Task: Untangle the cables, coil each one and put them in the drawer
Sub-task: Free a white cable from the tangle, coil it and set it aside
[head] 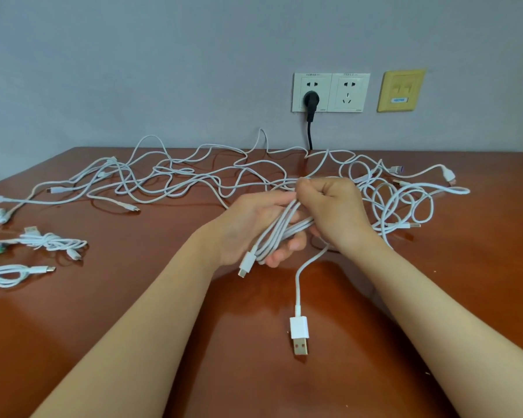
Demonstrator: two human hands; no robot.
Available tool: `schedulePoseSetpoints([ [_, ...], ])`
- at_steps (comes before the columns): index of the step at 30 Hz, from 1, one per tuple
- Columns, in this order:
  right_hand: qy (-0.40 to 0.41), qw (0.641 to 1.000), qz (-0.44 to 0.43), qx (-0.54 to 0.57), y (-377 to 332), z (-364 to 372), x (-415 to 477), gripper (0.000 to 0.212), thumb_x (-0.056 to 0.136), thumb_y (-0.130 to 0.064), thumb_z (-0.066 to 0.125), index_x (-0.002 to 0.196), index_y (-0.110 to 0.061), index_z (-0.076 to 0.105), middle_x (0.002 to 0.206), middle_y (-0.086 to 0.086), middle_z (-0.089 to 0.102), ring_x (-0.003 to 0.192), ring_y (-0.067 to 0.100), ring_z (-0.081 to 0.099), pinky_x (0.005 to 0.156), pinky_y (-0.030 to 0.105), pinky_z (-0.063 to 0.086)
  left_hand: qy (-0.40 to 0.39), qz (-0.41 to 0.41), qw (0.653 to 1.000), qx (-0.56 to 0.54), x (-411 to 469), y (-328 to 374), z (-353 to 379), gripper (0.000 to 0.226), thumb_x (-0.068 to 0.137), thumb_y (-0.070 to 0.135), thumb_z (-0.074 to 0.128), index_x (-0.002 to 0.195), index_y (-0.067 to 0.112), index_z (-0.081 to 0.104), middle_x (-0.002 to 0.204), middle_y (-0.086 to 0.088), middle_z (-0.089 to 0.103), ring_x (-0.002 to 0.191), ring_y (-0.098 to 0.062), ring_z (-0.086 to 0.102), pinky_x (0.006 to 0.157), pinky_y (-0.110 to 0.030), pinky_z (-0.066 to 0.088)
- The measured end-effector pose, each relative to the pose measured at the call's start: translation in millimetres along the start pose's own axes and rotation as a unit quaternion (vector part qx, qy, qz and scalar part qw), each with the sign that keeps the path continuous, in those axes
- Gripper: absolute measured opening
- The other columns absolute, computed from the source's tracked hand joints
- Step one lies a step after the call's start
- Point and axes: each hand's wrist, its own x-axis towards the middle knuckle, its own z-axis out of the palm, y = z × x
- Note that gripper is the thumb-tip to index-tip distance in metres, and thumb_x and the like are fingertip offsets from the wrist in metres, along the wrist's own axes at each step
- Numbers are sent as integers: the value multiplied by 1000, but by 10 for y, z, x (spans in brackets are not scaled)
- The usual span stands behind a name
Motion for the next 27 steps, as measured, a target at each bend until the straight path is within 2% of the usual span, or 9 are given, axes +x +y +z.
schedulePoseSetpoints([
  [5, 14, 1000, -14, 9, -33, 0, -9, 63, 92, -14, 51, 33, -17, 32, 32, -10, 25, 29, 4, 31, 40, 13, 26, -44, -12, 996, -72, -115, -34, -77, 26, 81, 24, 59, 94, 4, 70, 72, -7, 63, 51, -13, 58, 43, -20, 50],
  [7, 26, 999, -22, 1, -59, 0, -25, 63, 92, -13, 51, 34, -18, 28, 34, -10, 23, 29, 3, 30, 41, 12, 24, -60, -22, 994, -90, -137, -53, -101, 35, 69, 32, 74, 93, 7, 74, 75, -6, 67, 55, -12, 64, 48, -24, 55],
  [8, 32, 999, -23, -2, -73, -4, -34, 63, 92, -12, 51, 35, -19, 26, 34, -10, 23, 29, 3, 31, 41, 12, 23, -56, -31, 994, -94, -142, -55, -102, 40, 66, 37, 75, 93, 8, 75, 73, -5, 66, 54, -11, 63, 47, -24, 55],
  [10, 49, 998, -19, -23, -80, -15, -40, 59, 92, -13, 51, 39, -20, 24, 35, -9, 21, 31, 4, 30, 41, 15, 22, -12, -63, 995, -72, -140, -24, -76, 39, 72, 44, 62, 88, 11, 75, 61, -1, 60, 42, -6, 56, 41, -21, 52],
  [12, 84, 994, -1, -66, -70, -20, -26, 57, 90, -17, 53, 42, -18, 22, 37, -6, 19, 37, 8, 26, 42, 20, 20, 37, -98, 994, -4, -131, 45, -16, 40, 77, 48, 46, 86, 15, 67, 51, 6, 47, 33, -1, 41, 34, -16, 43],
  [15, 131, 981, 71, -126, -44, -54, 7, 53, 86, -25, 52, 42, -13, 26, 36, -1, 25, 44, 13, 26, 46, 25, 24, 92, -73, 990, 80, -43, 97, 91, 35, 91, 46, 38, 80, 15, 49, 48, 9, 38, 31, 0, 25, 31, -12, 24],
  [19, 139, 971, 112, -159, -26, -110, 1, 50, 86, -25, 51, 43, -11, 31, 33, -1, 33, 46, 16, 28, 52, 33, 28, 179, -42, 958, 219, 62, 73, 256, 37, 101, 39, 33, 76, 15, 48, 51, 7, 41, 35, -5, 25, 37, -13, 20],
  [23, 154, 966, 116, -173, -41, -117, 14, 49, 85, -21, 51, 42, -13, 29, 41, 2, 25, 46, 17, 24, 50, 33, 26, 197, -29, 941, 275, 82, 50, 290, 35, 103, 32, 29, 77, 18, 47, 60, 5, 39, 40, -7, 25, 41, -16, 22],
  [27, 143, 968, 113, -173, -15, -116, 13, 49, 87, -22, 49, 43, -13, 29, 45, 4, 25, 47, 16, 24, 50, 33, 25, 244, -17, 924, 293, 104, 23, 321, 32, 101, 24, 32, 71, 17, 44, 60, 3, 39, 43, -10, 23, 44, -20, 19],
])
